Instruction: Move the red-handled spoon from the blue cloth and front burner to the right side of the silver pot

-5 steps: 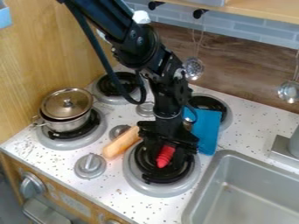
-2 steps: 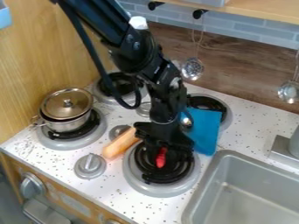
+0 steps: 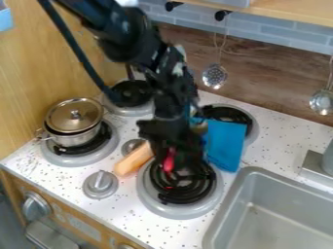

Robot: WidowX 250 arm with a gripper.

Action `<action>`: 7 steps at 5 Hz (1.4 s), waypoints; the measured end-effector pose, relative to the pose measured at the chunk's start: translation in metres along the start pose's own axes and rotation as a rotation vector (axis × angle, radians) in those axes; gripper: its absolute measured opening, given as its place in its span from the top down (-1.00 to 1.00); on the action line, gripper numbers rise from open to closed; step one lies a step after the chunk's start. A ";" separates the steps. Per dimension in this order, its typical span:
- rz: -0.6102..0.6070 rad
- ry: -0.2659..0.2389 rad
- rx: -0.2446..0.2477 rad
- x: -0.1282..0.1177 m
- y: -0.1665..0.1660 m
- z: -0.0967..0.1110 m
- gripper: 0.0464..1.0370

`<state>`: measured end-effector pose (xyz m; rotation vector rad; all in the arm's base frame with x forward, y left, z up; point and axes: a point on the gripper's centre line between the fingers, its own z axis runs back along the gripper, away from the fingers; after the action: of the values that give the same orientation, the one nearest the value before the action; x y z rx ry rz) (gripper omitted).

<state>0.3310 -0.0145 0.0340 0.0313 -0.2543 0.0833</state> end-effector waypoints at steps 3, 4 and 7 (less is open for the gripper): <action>0.084 -0.072 -0.026 0.014 0.031 0.031 0.21; 0.114 -0.102 -0.011 0.026 0.049 0.037 0.21; 0.172 -0.077 0.052 0.041 0.082 0.015 0.29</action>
<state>0.3596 0.0694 0.0607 0.0644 -0.3314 0.2601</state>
